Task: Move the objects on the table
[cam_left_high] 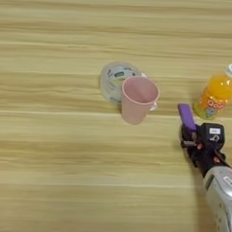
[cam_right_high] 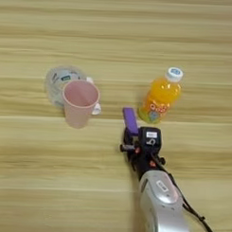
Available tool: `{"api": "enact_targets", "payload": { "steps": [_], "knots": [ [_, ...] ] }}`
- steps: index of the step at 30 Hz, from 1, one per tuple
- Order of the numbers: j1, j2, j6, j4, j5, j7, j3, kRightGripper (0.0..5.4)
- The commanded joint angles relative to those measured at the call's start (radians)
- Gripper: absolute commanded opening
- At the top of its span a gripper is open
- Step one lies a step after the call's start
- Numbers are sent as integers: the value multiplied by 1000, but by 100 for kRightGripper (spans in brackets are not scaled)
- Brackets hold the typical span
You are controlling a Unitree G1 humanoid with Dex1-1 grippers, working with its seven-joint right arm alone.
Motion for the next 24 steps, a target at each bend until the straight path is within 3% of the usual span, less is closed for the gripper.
{"api": "enact_targets", "payload": {
  "steps": [1,8,24],
  "knots": [
    [-11,-19,-23,-32,-17,3,10,214],
    [-3,-22,-88,-49,-48,-2,25,294],
    [16,-20,-142,-90,-62,22,48,497]
  ]
}}
